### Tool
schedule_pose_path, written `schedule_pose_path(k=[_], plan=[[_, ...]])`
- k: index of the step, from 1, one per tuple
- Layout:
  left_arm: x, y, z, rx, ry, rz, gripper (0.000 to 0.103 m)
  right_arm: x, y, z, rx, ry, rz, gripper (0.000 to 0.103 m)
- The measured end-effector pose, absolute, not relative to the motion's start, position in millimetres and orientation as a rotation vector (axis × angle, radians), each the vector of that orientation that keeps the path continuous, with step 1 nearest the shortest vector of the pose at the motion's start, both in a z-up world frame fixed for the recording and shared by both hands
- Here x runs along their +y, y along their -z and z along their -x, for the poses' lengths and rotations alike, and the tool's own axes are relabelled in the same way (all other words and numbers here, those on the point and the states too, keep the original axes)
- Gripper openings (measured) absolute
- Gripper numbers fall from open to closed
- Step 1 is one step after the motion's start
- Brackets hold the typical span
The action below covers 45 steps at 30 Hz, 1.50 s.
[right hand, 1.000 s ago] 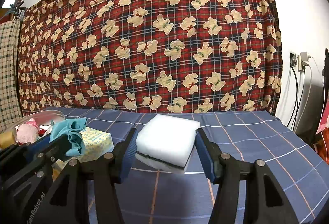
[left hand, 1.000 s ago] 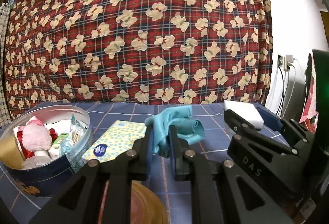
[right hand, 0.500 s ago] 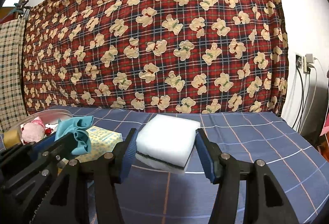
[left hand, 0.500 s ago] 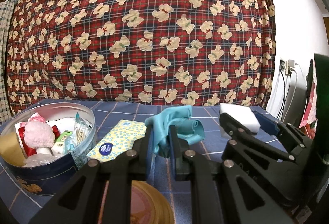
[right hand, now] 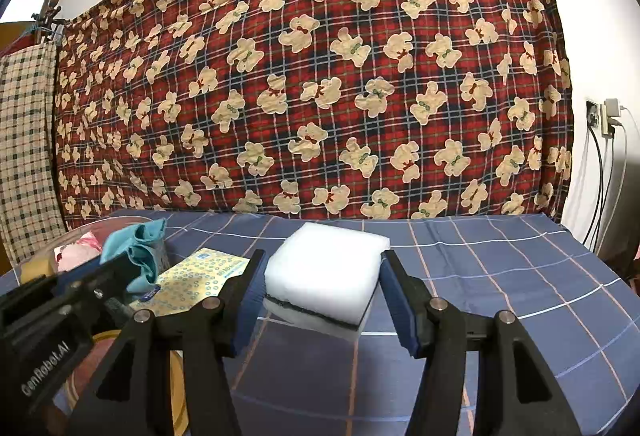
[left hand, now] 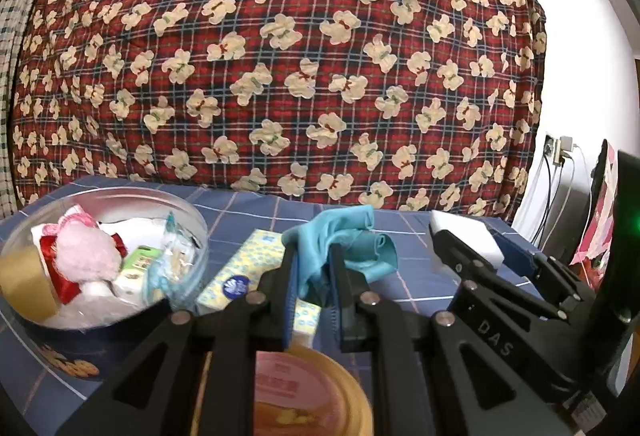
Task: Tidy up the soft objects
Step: 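Lift and carry the teal cloth with the left tool while the right carries the white sponge, then lower the teal cloth into the tin with the left tool while the right drops the white sponge in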
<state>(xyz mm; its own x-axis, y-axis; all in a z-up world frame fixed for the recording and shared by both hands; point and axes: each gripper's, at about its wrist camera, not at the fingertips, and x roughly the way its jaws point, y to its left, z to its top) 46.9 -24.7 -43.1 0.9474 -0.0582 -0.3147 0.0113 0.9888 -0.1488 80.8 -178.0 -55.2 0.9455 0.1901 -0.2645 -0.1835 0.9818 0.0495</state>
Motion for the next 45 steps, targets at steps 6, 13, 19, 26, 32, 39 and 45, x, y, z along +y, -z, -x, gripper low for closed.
schedule_pose_path(k=[6, 13, 19, 26, 32, 39, 45], plan=[[-12.8, 43.7, -47.4, 0.338, 0.035, 0.171, 0.012, -175.2, 51.4, -81.0, 0.283, -0.199, -0.031, 0.059], [-7.6, 39.0, -44.3, 0.331, 0.027, 0.161, 0.012, -169.2, 33.4, -75.9, 0.252, -0.22, -0.034, 0.059], [-1.1, 35.5, -43.4, 0.34, 0.022, 0.15, 0.012, -166.8, 25.5, -73.7, 0.244, -0.235, -0.034, 0.059], [9.3, 21.6, -44.3, 0.347, 0.02, 0.123, 0.012, -168.2, 5.9, -75.3, 0.228, -0.262, -0.064, 0.059], [24.3, 10.5, -44.5, 0.352, -0.001, 0.113, 0.012, -155.6, -4.9, -82.8, 0.249, -0.313, -0.075, 0.059], [46.5, 5.7, -48.9, 0.371, -0.038, 0.109, 0.012, -126.5, -15.9, -85.7, 0.242, -0.362, -0.042, 0.059], [59.0, 6.5, -48.8, 0.386, -0.053, 0.094, 0.012, -104.7, -21.7, -91.3, 0.265, -0.403, -0.028, 0.059]])
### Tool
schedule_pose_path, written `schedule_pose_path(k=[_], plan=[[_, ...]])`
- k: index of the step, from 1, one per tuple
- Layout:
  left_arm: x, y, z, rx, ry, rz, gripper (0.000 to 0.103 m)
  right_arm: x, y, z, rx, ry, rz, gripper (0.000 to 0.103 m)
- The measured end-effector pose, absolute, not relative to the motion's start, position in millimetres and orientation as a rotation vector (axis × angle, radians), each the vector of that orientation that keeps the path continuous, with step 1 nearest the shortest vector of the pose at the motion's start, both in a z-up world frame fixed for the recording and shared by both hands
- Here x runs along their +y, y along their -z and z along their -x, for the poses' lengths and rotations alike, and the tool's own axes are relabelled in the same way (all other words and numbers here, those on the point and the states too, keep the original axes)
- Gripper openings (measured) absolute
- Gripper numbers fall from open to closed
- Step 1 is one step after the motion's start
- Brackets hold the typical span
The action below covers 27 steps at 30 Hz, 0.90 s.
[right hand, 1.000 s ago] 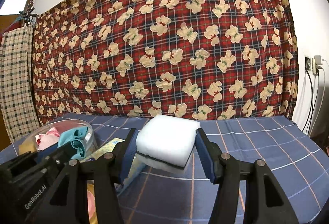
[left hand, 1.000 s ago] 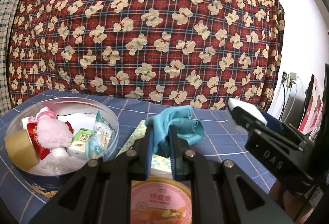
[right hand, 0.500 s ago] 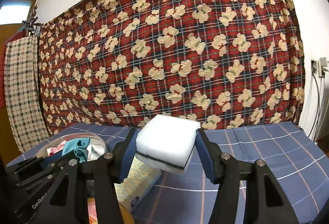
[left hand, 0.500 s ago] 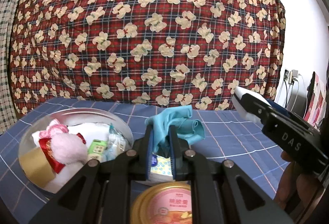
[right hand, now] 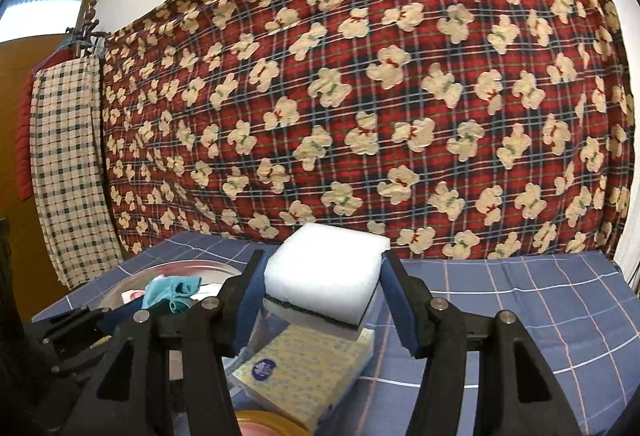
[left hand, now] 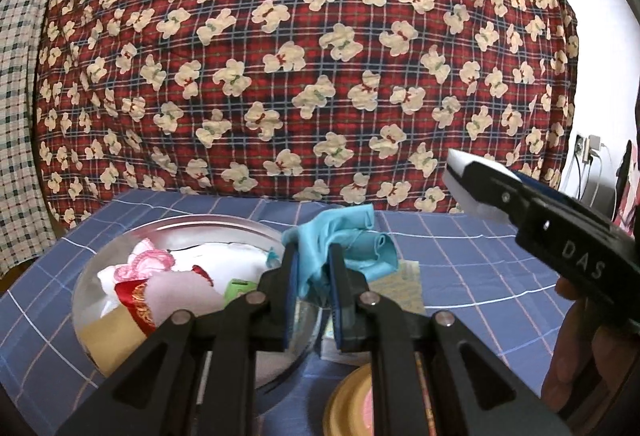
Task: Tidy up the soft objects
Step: 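Lower the teal cloth into the tin with the left tool while the right drops the white sponge in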
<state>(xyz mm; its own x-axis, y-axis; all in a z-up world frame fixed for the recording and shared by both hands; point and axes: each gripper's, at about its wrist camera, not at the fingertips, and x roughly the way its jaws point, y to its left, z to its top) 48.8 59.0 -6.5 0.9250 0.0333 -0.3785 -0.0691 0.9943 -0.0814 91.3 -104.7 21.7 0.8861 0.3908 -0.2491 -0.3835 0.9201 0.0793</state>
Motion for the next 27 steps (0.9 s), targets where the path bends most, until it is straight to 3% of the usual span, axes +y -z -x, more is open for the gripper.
schedule_pose_path(k=[27], plan=[[143.6, 11.9, -62.8, 0.477, -0.204, 0.085, 0.012, -7.4, -24.1, -124.0, 0.412, -0.529, 0.042, 0.06]])
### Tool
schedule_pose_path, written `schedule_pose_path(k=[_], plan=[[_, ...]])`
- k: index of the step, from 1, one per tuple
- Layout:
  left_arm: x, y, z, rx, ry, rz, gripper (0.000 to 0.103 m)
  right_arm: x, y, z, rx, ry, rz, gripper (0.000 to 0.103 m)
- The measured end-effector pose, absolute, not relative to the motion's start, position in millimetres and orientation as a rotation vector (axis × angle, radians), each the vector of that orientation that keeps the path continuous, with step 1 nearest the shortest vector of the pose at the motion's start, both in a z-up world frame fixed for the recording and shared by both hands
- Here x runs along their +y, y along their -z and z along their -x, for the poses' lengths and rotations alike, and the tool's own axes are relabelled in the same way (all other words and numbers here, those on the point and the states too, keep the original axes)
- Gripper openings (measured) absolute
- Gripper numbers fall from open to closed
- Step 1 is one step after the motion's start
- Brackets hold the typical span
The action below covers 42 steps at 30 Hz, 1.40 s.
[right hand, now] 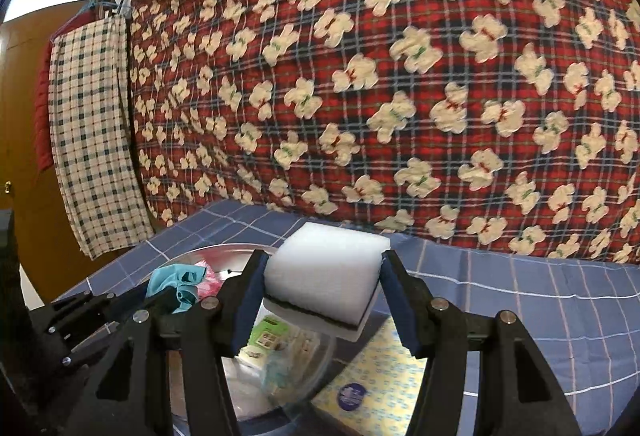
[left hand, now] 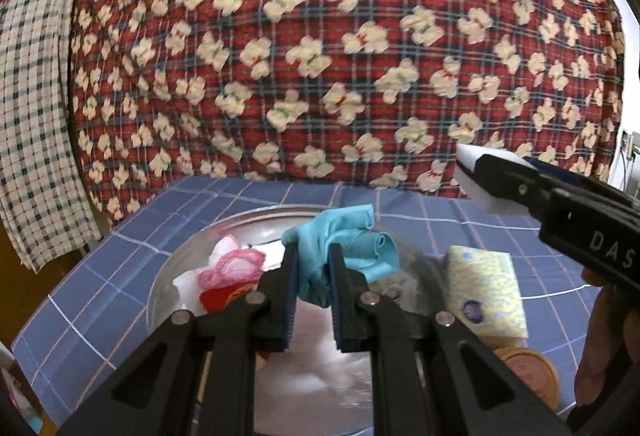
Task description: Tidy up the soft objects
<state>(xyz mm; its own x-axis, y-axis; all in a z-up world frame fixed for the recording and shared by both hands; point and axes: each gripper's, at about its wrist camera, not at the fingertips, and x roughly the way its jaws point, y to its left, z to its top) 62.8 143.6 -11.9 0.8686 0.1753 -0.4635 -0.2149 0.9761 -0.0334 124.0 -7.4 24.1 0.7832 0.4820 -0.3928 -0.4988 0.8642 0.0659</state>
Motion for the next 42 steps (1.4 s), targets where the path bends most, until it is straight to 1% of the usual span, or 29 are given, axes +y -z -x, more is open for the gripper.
schedule_pose_path(k=[6, 19, 24, 25, 26, 28, 30, 31, 32, 33, 34, 35, 36, 38, 42], plan=[[164.4, 19.8, -73.4, 0.548, -0.223, 0.101, 0.012, 24.2, -16.5, -136.5, 0.504, -0.545, 0.095, 0.06], [185.5, 31.8, -83.0, 0.617, -0.242, 0.116, 0.012, 56.8, 19.7, -154.4, 0.67, -0.563, 0.17, 0.06], [188.3, 37.6, -86.5, 0.652, -0.247, 0.113, 0.014, 63.2, 27.5, -154.4, 0.711, -0.576, 0.196, 0.067], [189.0, 38.0, -85.5, 0.651, -0.248, 0.119, 0.018, 64.3, 28.6, -153.3, 0.72, -0.588, 0.199, 0.075], [189.0, 37.9, -84.8, 0.652, -0.253, 0.117, 0.025, 64.5, 29.0, -152.3, 0.722, -0.592, 0.2, 0.081], [189.7, 37.4, -82.8, 0.649, -0.262, 0.11, 0.03, 64.3, 28.8, -149.1, 0.716, -0.587, 0.206, 0.082], [190.6, 36.9, -81.7, 0.652, -0.265, 0.11, 0.038, 61.4, 27.4, -146.8, 0.711, -0.585, 0.198, 0.082], [191.3, 35.9, -80.1, 0.648, -0.27, 0.109, 0.047, 60.2, 26.9, -145.9, 0.708, -0.585, 0.195, 0.082], [192.0, 34.6, -78.0, 0.644, -0.287, 0.103, 0.059, 57.3, 25.4, -144.4, 0.702, -0.582, 0.191, 0.083], [193.1, 33.2, -76.2, 0.639, -0.3, 0.099, 0.065, 54.9, 24.2, -144.0, 0.697, -0.576, 0.183, 0.083], [194.5, 31.4, -73.6, 0.63, -0.309, 0.1, 0.072, 52.1, 23.1, -143.6, 0.694, -0.573, 0.172, 0.084], [195.4, 28.9, -70.8, 0.618, -0.313, 0.102, 0.077, 49.0, 21.7, -142.8, 0.691, -0.574, 0.159, 0.086], [195.0, 26.4, -67.7, 0.609, -0.315, 0.099, 0.078, 45.6, 19.9, -141.0, 0.685, -0.573, 0.147, 0.086], [194.1, 23.1, -63.6, 0.603, -0.329, 0.087, 0.086, 41.7, 17.3, -135.7, 0.673, -0.568, 0.139, 0.087], [191.8, 15.5, -53.5, 0.577, -0.331, 0.082, 0.091, 34.6, 9.0, -121.9, 0.636, -0.559, 0.131, 0.087]])
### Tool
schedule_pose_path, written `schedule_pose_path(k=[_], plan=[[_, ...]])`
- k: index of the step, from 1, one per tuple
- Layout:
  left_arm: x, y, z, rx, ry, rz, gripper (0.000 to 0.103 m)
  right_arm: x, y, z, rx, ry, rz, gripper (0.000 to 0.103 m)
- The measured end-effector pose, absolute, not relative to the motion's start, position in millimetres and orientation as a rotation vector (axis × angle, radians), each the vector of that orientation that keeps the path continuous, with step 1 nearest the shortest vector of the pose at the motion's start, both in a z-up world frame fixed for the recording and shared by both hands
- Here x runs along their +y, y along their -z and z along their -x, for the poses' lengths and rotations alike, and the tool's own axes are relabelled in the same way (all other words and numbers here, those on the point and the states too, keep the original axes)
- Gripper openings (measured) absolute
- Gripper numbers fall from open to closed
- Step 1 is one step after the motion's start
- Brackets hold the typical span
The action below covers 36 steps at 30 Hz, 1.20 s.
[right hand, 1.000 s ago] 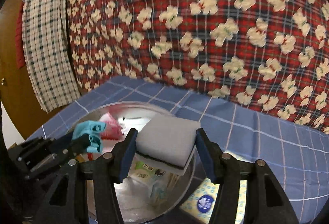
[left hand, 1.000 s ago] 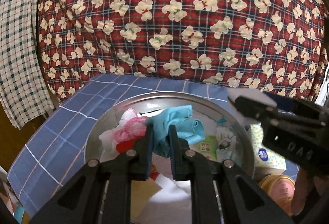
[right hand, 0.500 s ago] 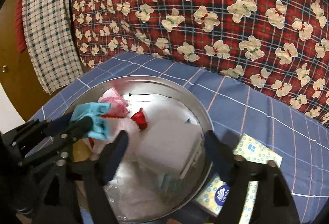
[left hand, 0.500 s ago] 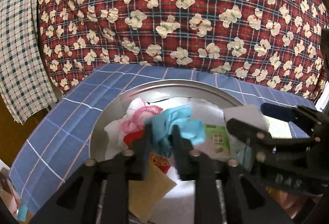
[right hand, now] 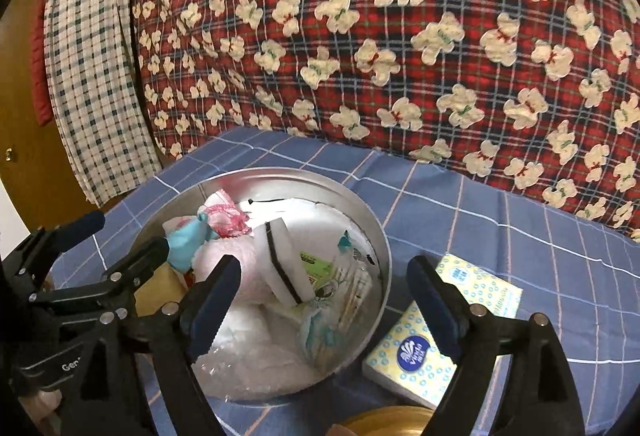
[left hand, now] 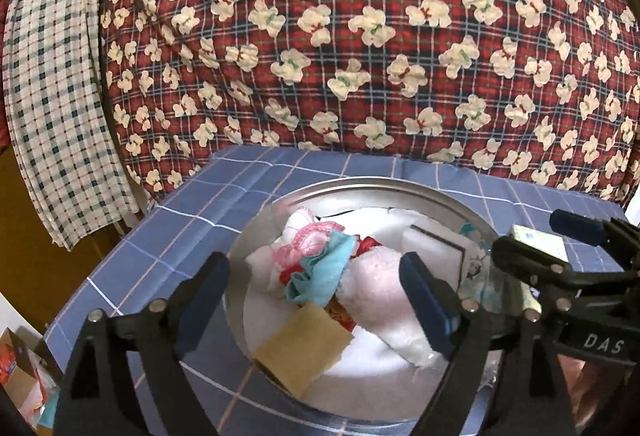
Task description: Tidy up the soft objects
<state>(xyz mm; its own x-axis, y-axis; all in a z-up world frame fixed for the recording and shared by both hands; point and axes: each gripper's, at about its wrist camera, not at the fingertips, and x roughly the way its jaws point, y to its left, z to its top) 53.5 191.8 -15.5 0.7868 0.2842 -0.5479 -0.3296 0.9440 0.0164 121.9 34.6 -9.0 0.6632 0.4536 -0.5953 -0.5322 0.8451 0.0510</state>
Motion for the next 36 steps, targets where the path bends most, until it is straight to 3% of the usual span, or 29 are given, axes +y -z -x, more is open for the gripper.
schedule_pose_path(k=[11, 36], plan=[[184.4, 6.9, -25.9, 0.521, -0.328, 0.079, 0.102, 19.1, -7.3, -85.2, 0.517, -0.551, 0.106, 0.088], [191.4, 9.8, -14.6, 0.519, -0.343, 0.094, 0.102, 19.9, -15.4, -66.5, 0.461, -0.57, 0.088, 0.089]])
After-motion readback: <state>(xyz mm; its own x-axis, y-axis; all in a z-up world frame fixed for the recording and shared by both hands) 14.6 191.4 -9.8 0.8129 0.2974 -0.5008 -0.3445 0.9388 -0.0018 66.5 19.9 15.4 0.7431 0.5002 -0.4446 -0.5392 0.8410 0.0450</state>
